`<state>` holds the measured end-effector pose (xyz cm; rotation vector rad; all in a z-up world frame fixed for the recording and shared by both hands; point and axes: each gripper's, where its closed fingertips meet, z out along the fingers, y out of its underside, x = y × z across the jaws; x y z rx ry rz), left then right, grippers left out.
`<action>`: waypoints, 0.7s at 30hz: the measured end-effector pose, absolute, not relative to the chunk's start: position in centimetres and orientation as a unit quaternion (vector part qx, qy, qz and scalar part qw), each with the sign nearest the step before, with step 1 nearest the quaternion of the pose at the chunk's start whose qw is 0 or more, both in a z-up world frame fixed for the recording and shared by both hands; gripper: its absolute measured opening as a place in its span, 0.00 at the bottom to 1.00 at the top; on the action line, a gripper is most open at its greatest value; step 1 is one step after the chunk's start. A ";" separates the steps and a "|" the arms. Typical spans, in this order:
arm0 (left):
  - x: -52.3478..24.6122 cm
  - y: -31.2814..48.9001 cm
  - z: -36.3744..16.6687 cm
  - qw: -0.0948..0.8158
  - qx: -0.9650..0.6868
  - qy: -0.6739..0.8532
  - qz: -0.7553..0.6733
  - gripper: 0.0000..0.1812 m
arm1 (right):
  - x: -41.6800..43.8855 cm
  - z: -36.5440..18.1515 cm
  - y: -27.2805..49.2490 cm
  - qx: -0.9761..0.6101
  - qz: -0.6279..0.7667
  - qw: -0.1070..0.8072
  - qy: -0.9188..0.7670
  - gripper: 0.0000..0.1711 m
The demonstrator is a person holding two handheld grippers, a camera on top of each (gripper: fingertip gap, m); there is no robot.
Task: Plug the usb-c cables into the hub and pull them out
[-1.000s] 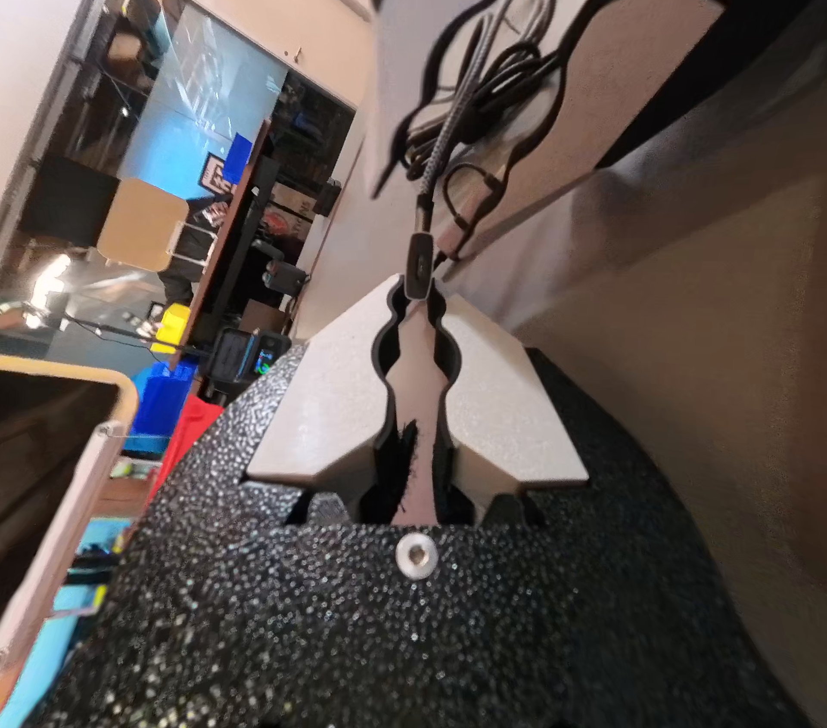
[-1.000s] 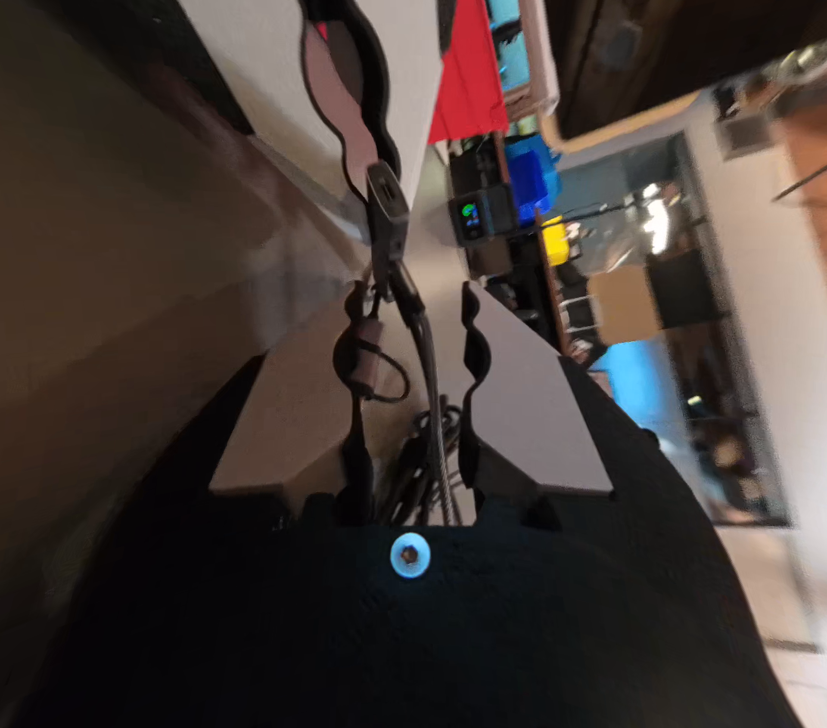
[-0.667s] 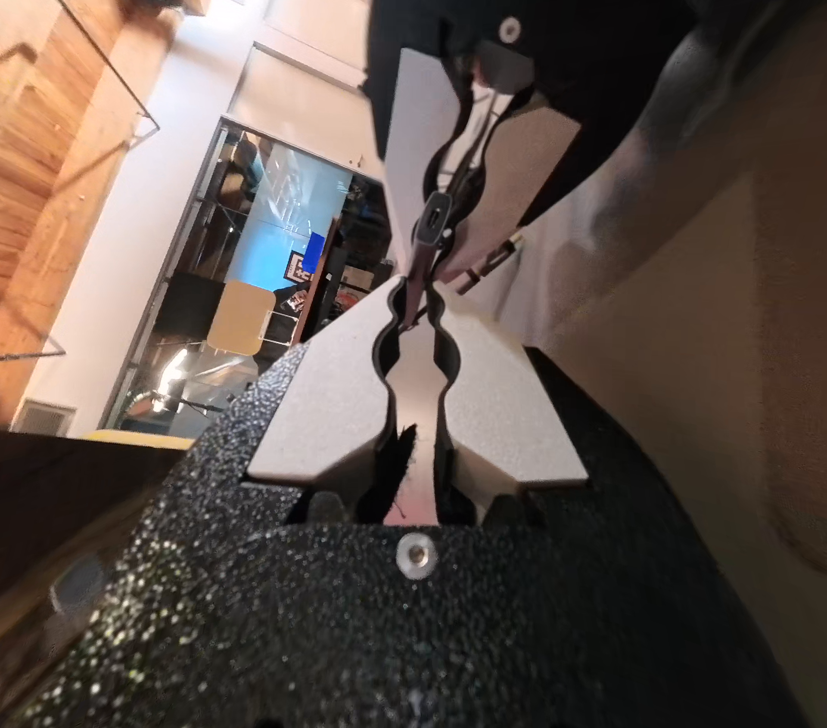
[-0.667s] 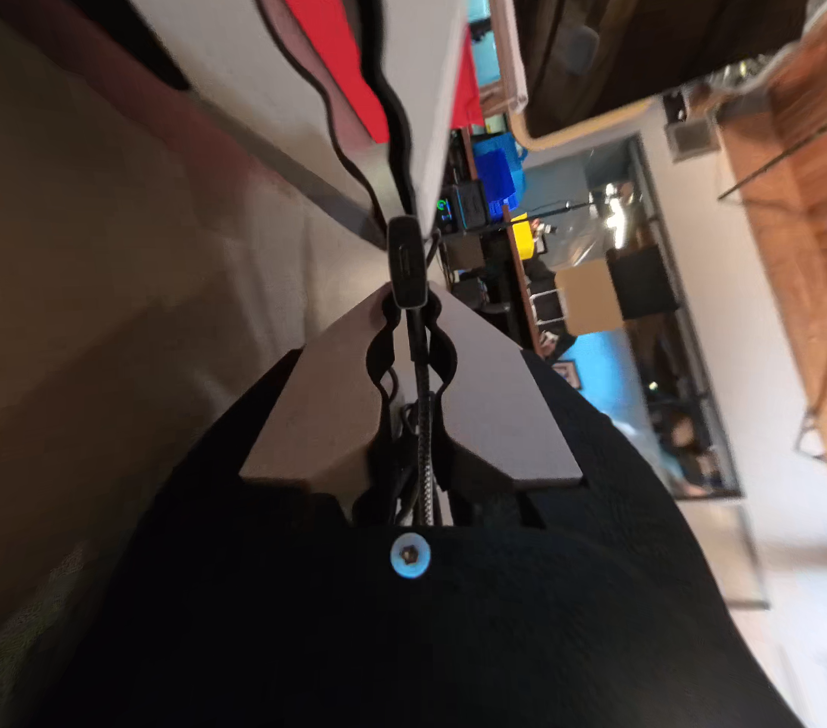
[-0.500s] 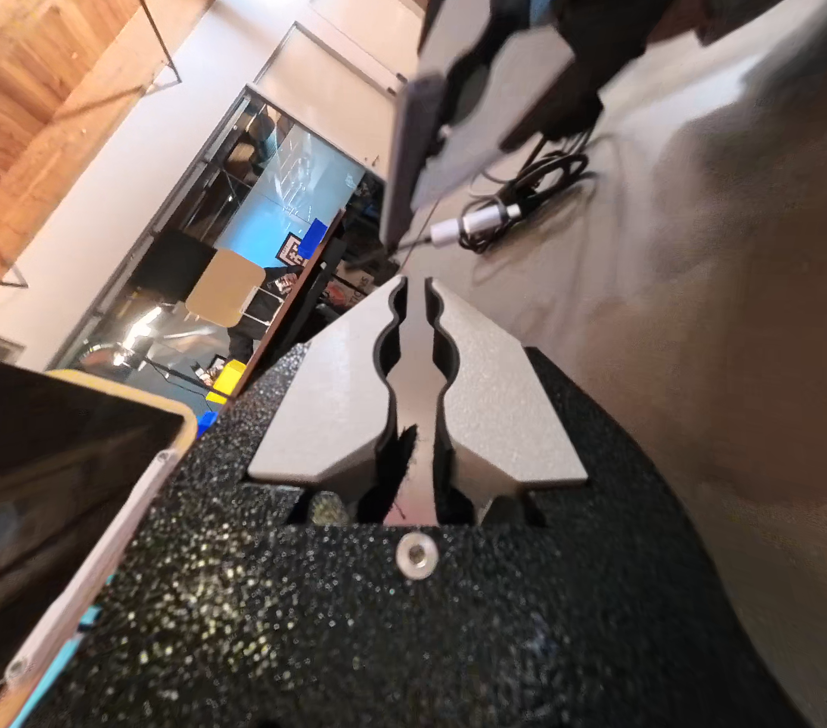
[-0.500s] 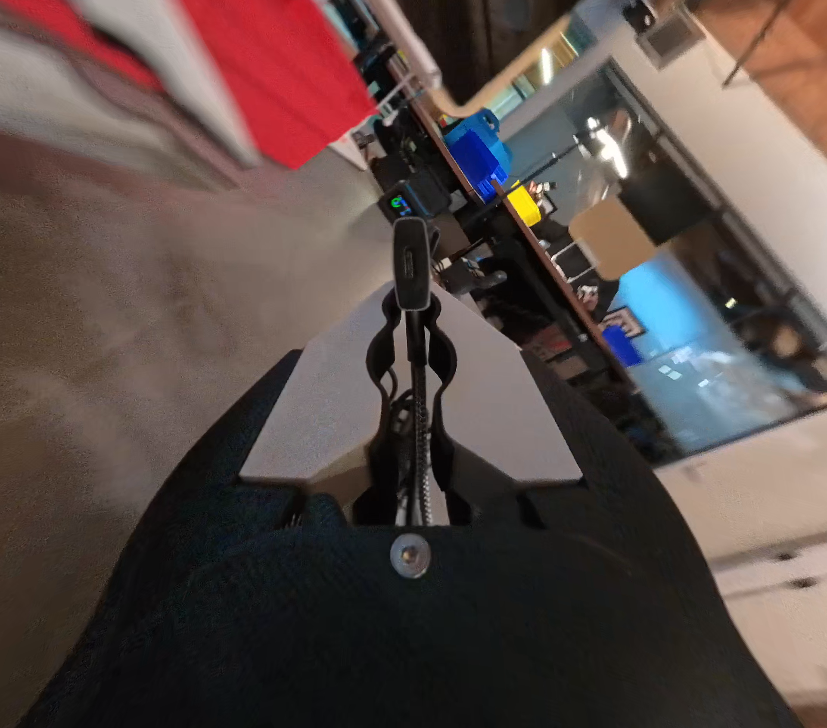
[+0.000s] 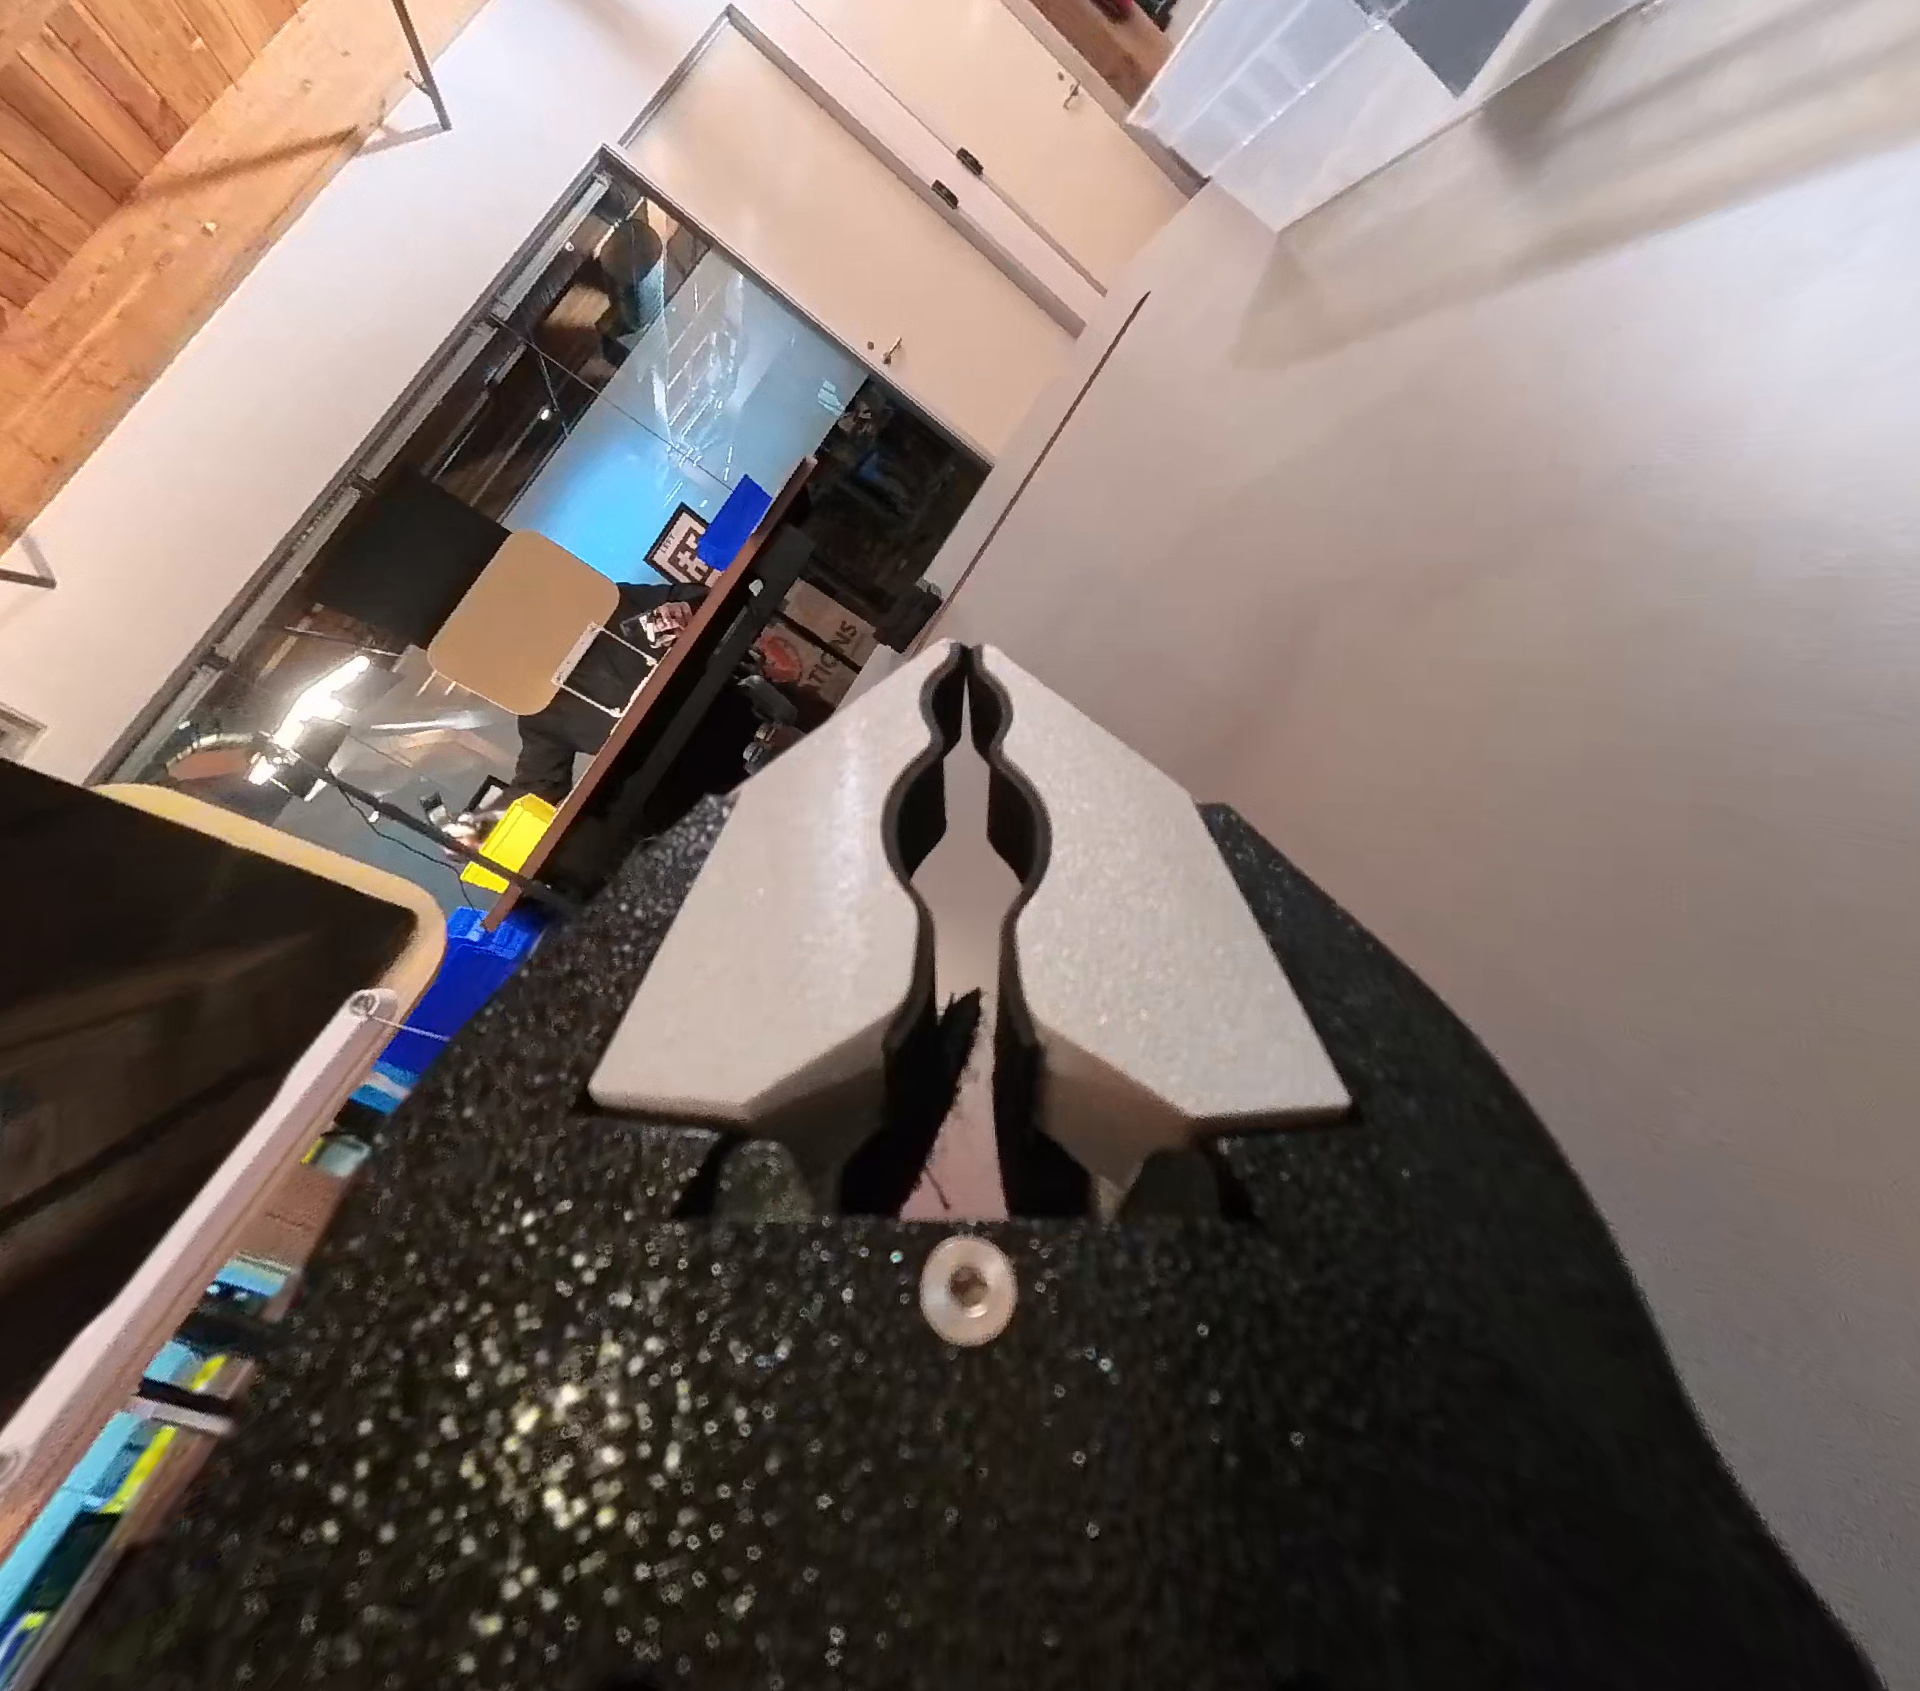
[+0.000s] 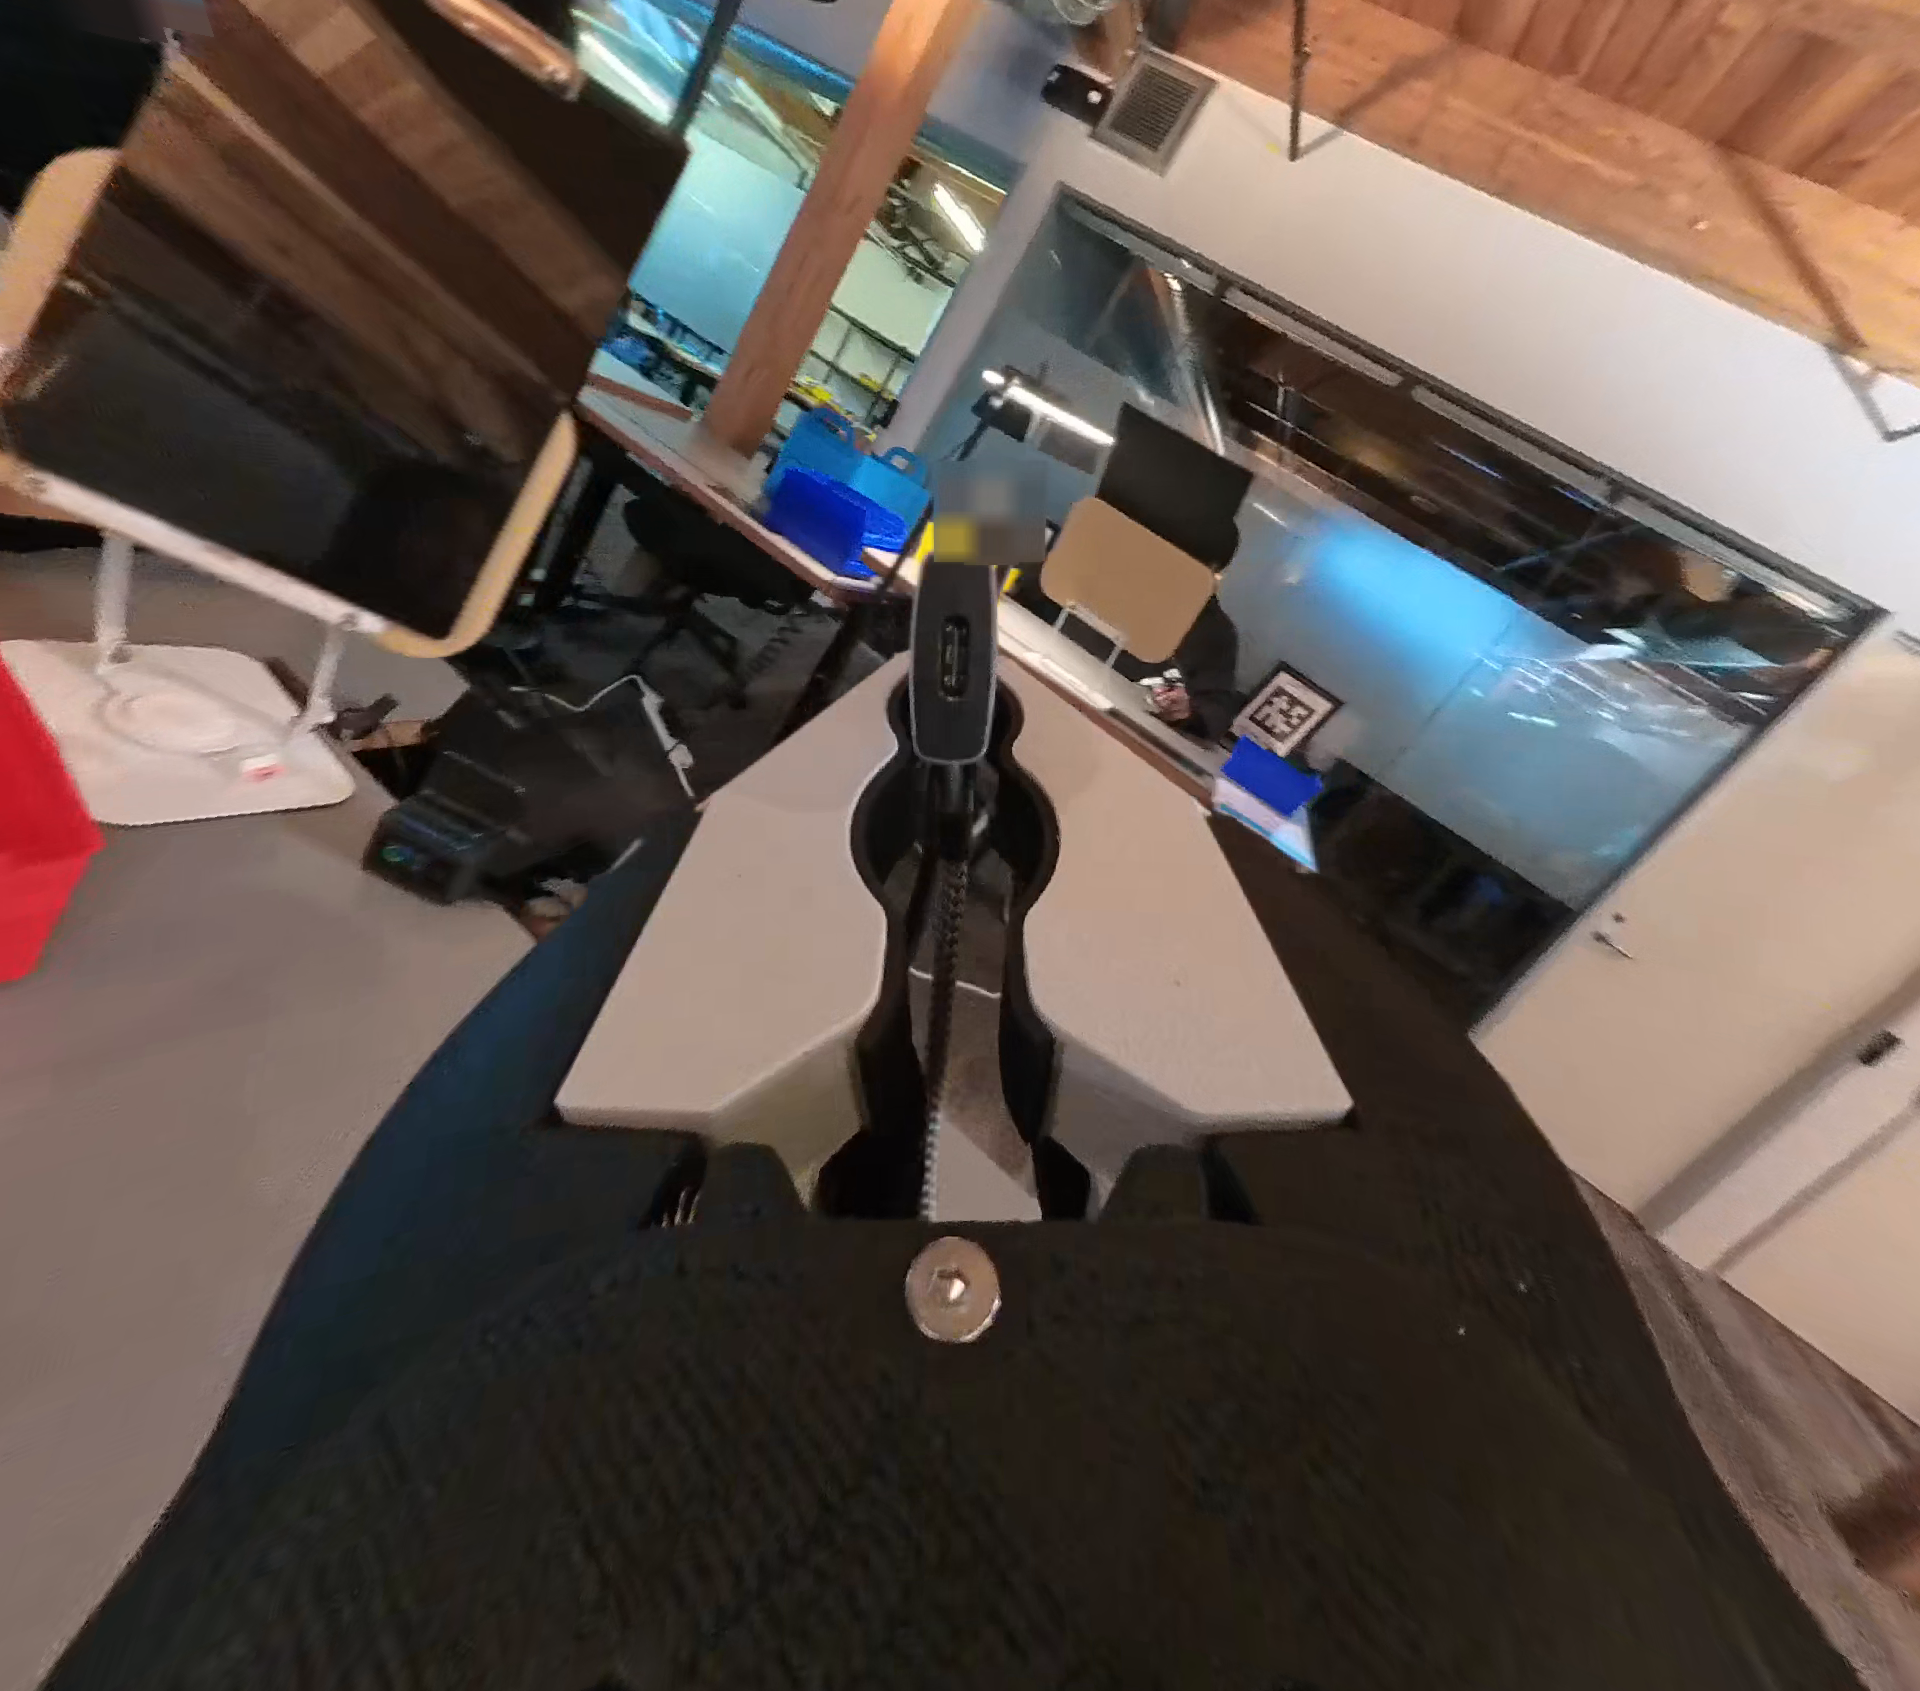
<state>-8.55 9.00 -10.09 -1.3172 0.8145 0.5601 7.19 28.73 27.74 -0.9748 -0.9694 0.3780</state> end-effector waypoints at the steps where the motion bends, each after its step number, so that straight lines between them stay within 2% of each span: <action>1: -8.7 9.0 -10.0 0.681 -0.589 0.358 0.247 0.00 | 8.2 28.8 29.5 -0.451 0.172 0.758 -0.439 0.04; 4: -8.8 9.1 -10.0 0.682 -0.592 0.355 0.242 0.00 | 10.3 29.5 31.6 -0.461 0.181 0.747 -0.443 0.04; 7: -8.6 9.1 -10.2 0.677 -0.591 0.362 0.247 0.00 | 12.1 27.1 34.3 -0.465 0.165 0.747 -0.445 0.04; 14: -8.6 9.1 -10.4 0.673 -0.594 0.364 0.248 0.00 | 17.2 14.0 40.4 -0.529 0.148 0.746 -0.377 0.03; 18: -8.5 9.2 -10.5 0.672 -0.595 0.366 0.248 0.00 | 19.4 7.0 39.6 -0.563 0.166 0.714 -0.382 0.04; 21: -8.3 9.2 -10.7 0.668 -0.593 0.372 0.250 0.00 | 21.1 3.4 38.5 -0.600 0.187 0.653 -0.424 0.03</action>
